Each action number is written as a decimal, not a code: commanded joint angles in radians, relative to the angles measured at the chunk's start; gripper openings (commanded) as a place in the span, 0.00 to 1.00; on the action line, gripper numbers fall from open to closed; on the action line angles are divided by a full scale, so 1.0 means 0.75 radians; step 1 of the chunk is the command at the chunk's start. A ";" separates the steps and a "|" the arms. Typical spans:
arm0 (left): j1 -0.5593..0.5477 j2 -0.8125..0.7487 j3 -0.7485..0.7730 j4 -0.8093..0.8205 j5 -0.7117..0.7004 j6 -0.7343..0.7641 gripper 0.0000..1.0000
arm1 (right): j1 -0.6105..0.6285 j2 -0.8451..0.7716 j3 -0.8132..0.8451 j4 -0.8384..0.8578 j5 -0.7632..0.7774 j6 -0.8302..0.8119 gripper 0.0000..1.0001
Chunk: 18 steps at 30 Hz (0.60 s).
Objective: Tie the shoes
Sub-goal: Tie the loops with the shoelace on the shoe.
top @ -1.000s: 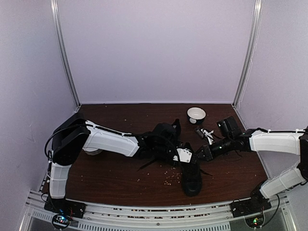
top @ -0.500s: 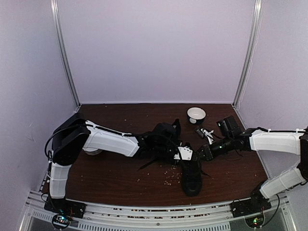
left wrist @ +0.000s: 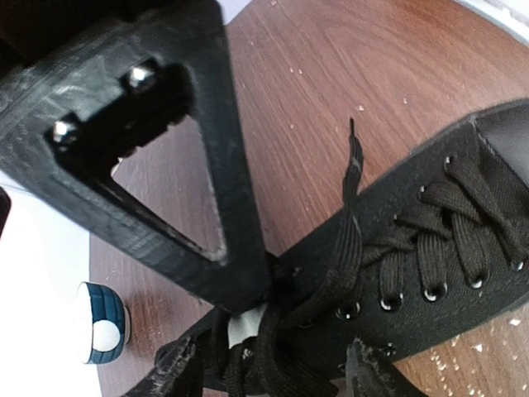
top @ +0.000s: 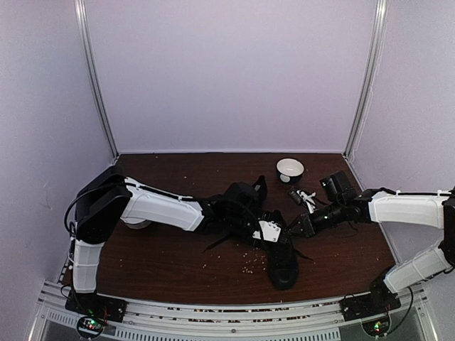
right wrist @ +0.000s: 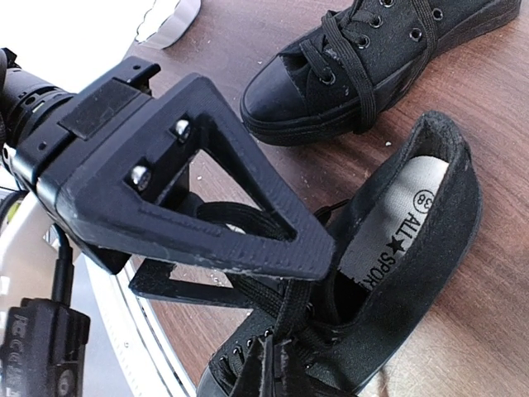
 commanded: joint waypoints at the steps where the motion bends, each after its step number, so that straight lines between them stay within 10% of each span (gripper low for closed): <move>1: -0.026 0.019 0.066 0.009 -0.110 0.099 0.57 | -0.002 0.002 0.035 0.012 -0.010 0.003 0.00; 18: -0.044 0.028 0.038 0.179 -0.136 -0.082 0.16 | -0.003 0.002 0.043 -0.005 -0.011 -0.006 0.00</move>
